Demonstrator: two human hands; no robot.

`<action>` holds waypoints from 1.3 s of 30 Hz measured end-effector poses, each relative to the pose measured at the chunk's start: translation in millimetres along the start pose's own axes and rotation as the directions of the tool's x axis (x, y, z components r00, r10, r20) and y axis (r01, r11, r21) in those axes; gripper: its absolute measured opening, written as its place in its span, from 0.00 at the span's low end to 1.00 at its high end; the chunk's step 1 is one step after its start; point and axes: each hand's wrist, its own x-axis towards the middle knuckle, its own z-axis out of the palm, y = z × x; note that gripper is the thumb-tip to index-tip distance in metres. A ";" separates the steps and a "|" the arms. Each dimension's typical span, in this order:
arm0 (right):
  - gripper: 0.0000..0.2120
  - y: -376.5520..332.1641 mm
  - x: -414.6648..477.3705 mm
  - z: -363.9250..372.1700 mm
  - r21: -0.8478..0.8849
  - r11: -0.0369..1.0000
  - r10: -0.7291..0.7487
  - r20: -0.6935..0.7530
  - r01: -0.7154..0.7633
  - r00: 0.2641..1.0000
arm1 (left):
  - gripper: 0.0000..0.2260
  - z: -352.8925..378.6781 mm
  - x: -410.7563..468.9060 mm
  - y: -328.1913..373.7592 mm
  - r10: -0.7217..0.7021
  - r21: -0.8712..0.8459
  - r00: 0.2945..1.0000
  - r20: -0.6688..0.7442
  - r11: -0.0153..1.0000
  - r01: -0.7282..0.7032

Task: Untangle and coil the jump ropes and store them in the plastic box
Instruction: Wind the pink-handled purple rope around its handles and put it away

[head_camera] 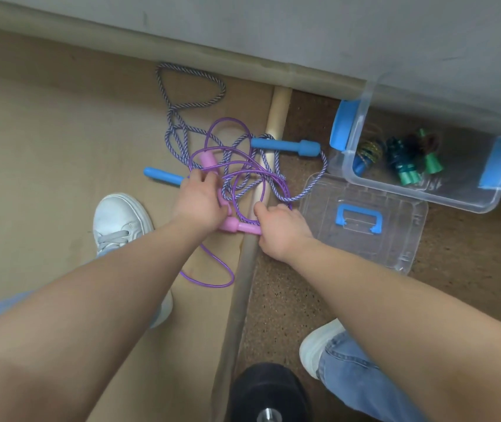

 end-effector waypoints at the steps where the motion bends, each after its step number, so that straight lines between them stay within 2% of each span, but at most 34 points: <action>1: 0.20 -0.7 -1.7 0.0 -0.005 1.000 0.022 -0.010 -0.022 1.000 | 0.23 1.7 1.1 1.0 0.001 0.050 1.000 0.016 0.999 -0.002; 3: 0.21 -1.5 -4.5 2.5 -0.029 0.998 0.050 -0.041 -0.052 0.998 | 0.19 3.8 4.3 2.0 -0.016 0.068 1.000 0.006 0.998 0.016; 5: 0.21 -3.4 -5.9 8.0 -0.068 0.997 0.029 -0.061 -0.033 0.998 | 0.11 2.0 4.7 1.3 -0.023 0.002 0.997 -0.074 1.000 0.023; 8: 0.19 -5.4 -5.4 19.1 -0.137 0.991 -0.017 -0.068 0.007 0.998 | 0.07 -0.6 -5.9 -1.5 0.015 -0.071 0.981 -0.192 0.997 -0.029; 10: 0.17 -5.3 -3.0 24.1 -0.173 0.985 -0.007 -0.106 -0.011 0.994 | 0.05 2.7 -16.1 -1.4 0.144 -0.004 0.972 -0.188 0.989 -0.148; 11: 0.16 -5.3 -1.4 24.7 -0.185 0.982 0.001 -0.125 -0.024 0.992 | 0.04 6.2 -19.8 -0.9 0.179 0.013 0.971 -0.158 0.984 -0.179; 12: 0.14 -4.9 0.4 24.6 -0.194 0.980 0.008 -0.135 -0.034 0.991 | 0.04 9.0 -20.5 -0.2 0.155 0.012 0.980 -0.126 0.988 -0.155; 15: 0.14 -2.0 3.7 17.8 -0.200 0.980 -0.002 -0.108 -0.020 0.994 | 0.08 11.6 -10.0 1.4 -0.068 0.008 0.997 -0.038 0.998 0.069; 18: 0.14 7.3 1.1 2.0 -0.209 0.978 -0.010 -0.061 -0.003 0.998 | 0.13 6.7 3.9 6.8 -0.190 0.092 0.982 -0.017 0.977 0.191; 21: 0.10 19.9 -7.7 -12.6 -0.253 0.966 -0.054 -0.021 0.047 0.998 | 0.13 1.7 12.7 17.9 -0.303 0.111 0.952 0.046 0.949 0.297; 24: 0.07 28.4 -16.4 -23.8 -0.272 0.959 -0.082 0.003 0.080 0.997 | 0.08 -3.0 15.7 22.2 -0.407 -0.022 0.908 0.102 0.912 0.411; 25: 0.06 29.8 -19.1 -26.7 -0.258 0.963 -0.080 0.002 0.078 0.997 | 0.08 -4.5 15.4 22.6 -0.416 -0.077 0.902 0.116 0.901 0.426; 27: 0.09 31.5 -23.9 -31.9 -0.199 0.979 -0.054 -0.013 0.050 0.998 | 0.15 -10.6 10.6 29.0 -0.418 -0.181 0.895 0.158 0.878 0.442; 30: 0.11 29.3 -32.1 -37.4 -0.116 0.992 -0.049 -0.033 0.045 0.998 | 0.26 -22.0 -2.9 40.6 -0.384 -0.229 0.895 0.229 0.872 0.432; 34: 0.10 24.8 -51.1 -50.9 -0.120 0.992 -0.040 -0.069 0.031 0.997 | 0.24 -46.1 -23.9 43.4 -0.313 -0.267 0.903 0.295 0.880 0.393; 39: 0.09 22.5 -84.5 -77.6 -0.192 0.981 -0.048 -0.138 0.021 0.989 | 0.28 -89.3 -55.2 37.8 -0.209 -0.293 0.940 0.268 0.912 0.286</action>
